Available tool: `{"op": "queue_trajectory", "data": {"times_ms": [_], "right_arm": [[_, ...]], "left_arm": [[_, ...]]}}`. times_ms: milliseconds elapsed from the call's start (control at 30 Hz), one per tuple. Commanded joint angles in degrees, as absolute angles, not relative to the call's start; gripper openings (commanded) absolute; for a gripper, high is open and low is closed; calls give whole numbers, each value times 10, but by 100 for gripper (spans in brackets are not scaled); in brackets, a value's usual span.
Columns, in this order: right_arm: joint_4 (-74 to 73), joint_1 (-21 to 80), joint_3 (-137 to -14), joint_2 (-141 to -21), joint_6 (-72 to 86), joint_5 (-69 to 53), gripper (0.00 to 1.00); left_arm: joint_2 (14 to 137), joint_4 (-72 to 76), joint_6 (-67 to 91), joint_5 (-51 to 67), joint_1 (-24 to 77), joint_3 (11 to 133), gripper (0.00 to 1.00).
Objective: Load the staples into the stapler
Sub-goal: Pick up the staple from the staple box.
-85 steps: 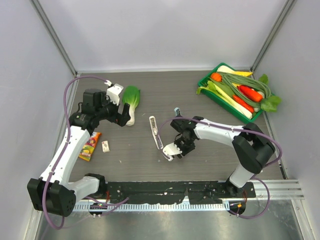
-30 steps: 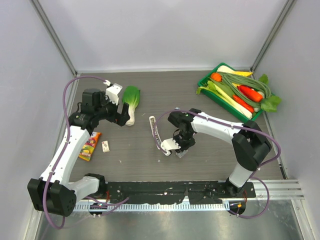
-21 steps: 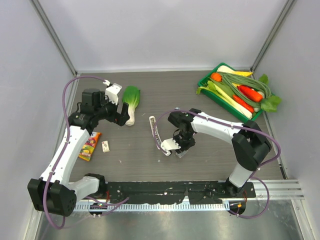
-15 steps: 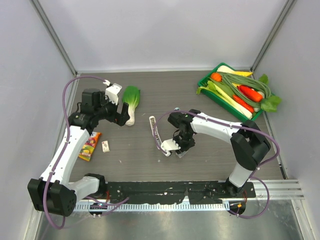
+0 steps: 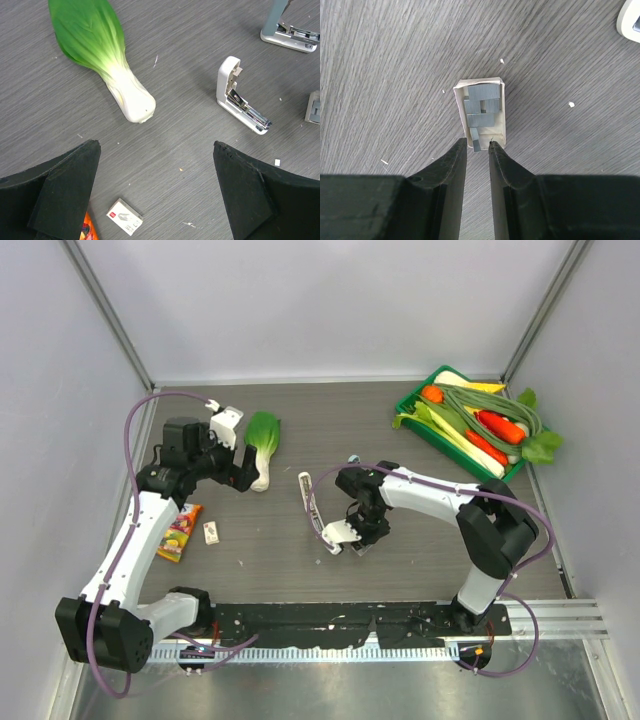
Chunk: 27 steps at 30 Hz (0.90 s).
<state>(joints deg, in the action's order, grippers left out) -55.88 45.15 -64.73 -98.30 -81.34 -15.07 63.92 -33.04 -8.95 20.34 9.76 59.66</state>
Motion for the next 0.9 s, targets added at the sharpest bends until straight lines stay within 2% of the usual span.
{"op": "queue_trajectory", "data": {"times_ms": [0, 167, 600, 867], "right_arm": [[-555, 449, -643, -987, -821, -149, 30], [-561, 450, -643, -989, -823, -149, 29], [-571, 449, -654, -992, -819, -147, 15], [-584, 450, -680, -977, -802, -149, 14]], "left_arm": [[639, -308, -82, 216, 93, 595, 100], [639, -308, -83, 217, 93, 595, 100], [638, -307, -81, 218, 92, 593, 100], [638, -308, -80, 218, 92, 595, 100]]}}
